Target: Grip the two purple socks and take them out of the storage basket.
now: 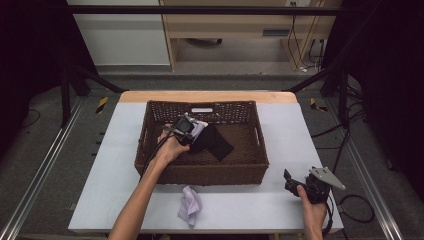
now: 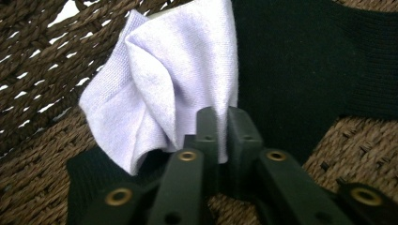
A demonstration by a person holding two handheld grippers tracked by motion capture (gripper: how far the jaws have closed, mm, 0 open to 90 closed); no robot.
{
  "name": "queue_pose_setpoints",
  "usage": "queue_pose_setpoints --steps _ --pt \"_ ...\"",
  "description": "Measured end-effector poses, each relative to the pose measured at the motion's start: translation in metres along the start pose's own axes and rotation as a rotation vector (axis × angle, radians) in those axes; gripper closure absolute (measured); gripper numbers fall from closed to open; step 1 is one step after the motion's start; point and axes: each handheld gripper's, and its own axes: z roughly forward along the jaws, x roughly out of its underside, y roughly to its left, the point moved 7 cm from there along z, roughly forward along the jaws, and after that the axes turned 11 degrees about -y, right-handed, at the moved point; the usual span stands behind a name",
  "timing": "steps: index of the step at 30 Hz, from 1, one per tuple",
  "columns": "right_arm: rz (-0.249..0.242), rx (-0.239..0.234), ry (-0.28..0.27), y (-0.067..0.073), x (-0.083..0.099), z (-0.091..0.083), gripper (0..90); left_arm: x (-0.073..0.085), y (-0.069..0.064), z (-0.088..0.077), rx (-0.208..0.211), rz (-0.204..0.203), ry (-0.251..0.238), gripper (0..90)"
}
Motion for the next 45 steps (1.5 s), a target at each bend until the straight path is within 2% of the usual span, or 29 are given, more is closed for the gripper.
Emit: queue_pose_setpoints --steps 4,11,15,16,17,19,23,29,33,38,45 --pt "-0.001 0.001 0.000 -0.001 0.000 0.000 3.8 -0.002 0.000 -0.005 0.026 -0.028 -0.014 86.2" --pt "0.000 0.001 0.000 -0.001 0.000 0.000 3.8 -0.012 0.009 -0.021 0.036 -0.122 -0.124 86.7" --pt "0.000 0.001 0.000 -0.001 0.000 0.000 3.8 -0.019 0.013 -0.033 0.032 -0.132 -0.185 86.8" --pt "0.000 0.001 0.000 -0.001 0.000 0.000 3.8 -0.019 0.013 -0.033 0.032 -0.132 -0.185 86.9" --pt "-0.001 0.001 0.000 -0.001 0.000 0.000 3.8 -0.023 0.013 -0.041 0.039 -0.133 -0.227 86.9" --pt "0.001 0.000 0.002 0.000 0.000 0.000 3.9 -0.029 0.012 -0.050 0.049 -0.151 -0.273 87.0" --pt "-0.001 0.001 0.002 0.000 0.000 0.000 3.9 -0.038 0.008 -0.070 0.061 -0.155 -0.360 87.0" --pt "0.001 0.002 0.002 0.000 0.000 0.000 3.9 -0.044 0.004 -0.097 0.076 -0.150 -0.433 87.0" --pt "0.001 0.003 0.003 0.000 0.000 0.000 3.9 -0.048 0.002 -0.118 0.088 -0.156 -0.499 87.0" --pt "0.001 0.003 0.002 0.000 0.000 0.000 3.9 -0.051 -0.005 -0.143 0.118 -0.140 -0.552 87.0" --pt "0.000 0.005 0.003 0.000 0.000 0.000 3.9 -0.055 -0.013 -0.173 0.125 -0.102 -0.614 87.0"
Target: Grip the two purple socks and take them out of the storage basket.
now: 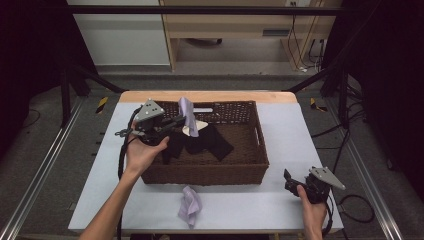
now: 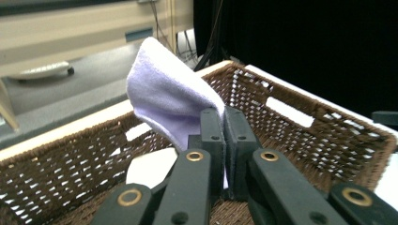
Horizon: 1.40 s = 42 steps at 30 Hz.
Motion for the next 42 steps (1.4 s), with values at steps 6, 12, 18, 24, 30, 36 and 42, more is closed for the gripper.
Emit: queue_pose_setpoints --steps 6,12,18,24,30,36,42 --pt "0.001 0.000 0.000 0.000 0.000 0.000 3.9 -0.012 -0.011 -0.018 0.020 0.016 -0.039 87.0" --pt "0.001 0.000 -0.002 0.000 0.000 0.000 3.9 -0.022 -0.026 -0.038 0.060 0.027 -0.080 87.0" --pt "0.001 0.001 -0.002 0.000 0.000 0.000 3.9 -0.026 -0.040 -0.055 0.091 0.049 -0.098 87.0" --pt "0.001 0.002 -0.001 0.000 0.000 0.000 3.9 -0.024 -0.055 -0.070 0.129 0.062 -0.118 87.0" --pt "0.001 0.002 -0.001 0.000 0.000 0.000 3.9 -0.020 -0.069 -0.085 0.166 0.079 -0.134 87.0" --pt "0.001 0.004 -0.003 0.000 0.000 0.000 3.9 -0.007 -0.081 -0.095 0.201 0.084 -0.119 87.0" --pt "-0.005 0.008 -0.005 -0.001 0.000 0.000 3.9 0.012 -0.093 -0.098 0.233 0.091 -0.083 87.0"
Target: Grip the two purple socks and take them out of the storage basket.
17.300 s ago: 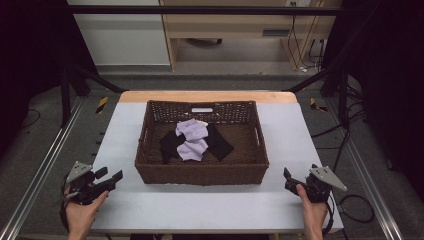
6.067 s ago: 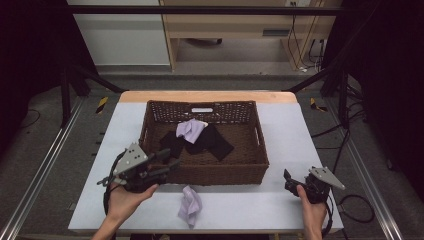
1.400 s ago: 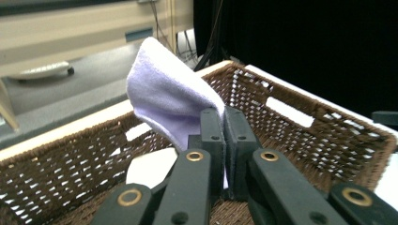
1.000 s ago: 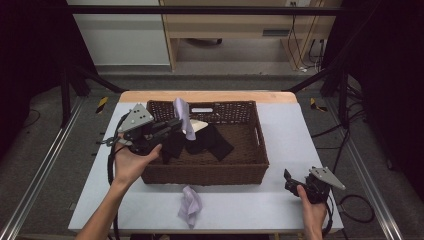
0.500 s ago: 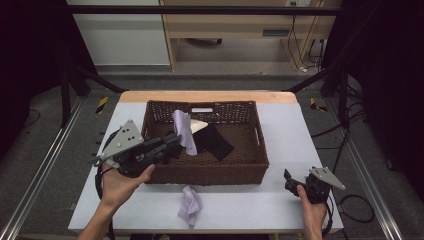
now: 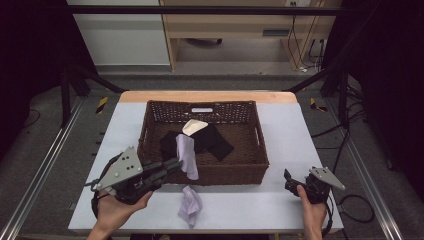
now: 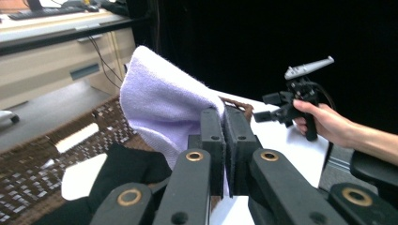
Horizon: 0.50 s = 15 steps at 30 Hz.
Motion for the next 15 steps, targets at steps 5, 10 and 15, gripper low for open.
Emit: queue_pose_setpoints --steps 5,10,15 --pt "0.004 0.004 0.000 0.000 0.000 -0.001 3.9 0.017 -0.007 0.004 0.014 -0.005 0.042 87.0" --pt "0.003 0.004 -0.001 0.000 0.000 -0.001 4.0 0.042 -0.015 0.010 0.037 -0.031 0.102 87.0" --pt "0.004 0.004 0.000 0.000 0.000 -0.001 4.0 0.069 -0.024 0.017 0.064 -0.049 0.165 86.9"
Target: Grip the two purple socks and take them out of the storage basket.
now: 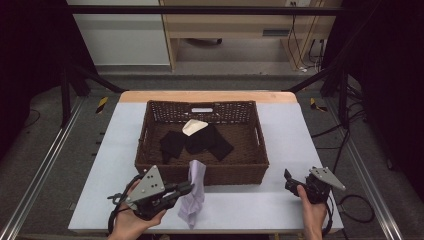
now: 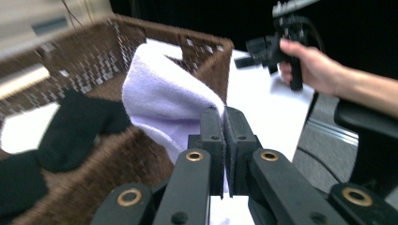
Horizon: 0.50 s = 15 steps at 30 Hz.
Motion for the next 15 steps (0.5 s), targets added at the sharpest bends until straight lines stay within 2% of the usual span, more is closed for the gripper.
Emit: queue_pose_setpoints --steps 7,13,14,15 --pt "0.005 -0.001 -0.001 0.000 0.000 0.000 4.0 0.034 0.000 0.015 0.005 -0.025 0.093 86.9" --pt "0.004 -0.002 -0.001 0.000 0.000 0.000 4.0 0.063 0.014 0.022 -0.026 -0.057 0.163 86.7" --pt "0.005 -0.002 -0.002 0.000 0.000 0.000 4.0 0.063 0.014 0.022 -0.026 -0.057 0.163 86.7" --pt "0.005 -0.002 0.000 0.000 0.000 0.000 4.0 0.071 0.018 0.023 -0.035 -0.070 0.186 86.5"
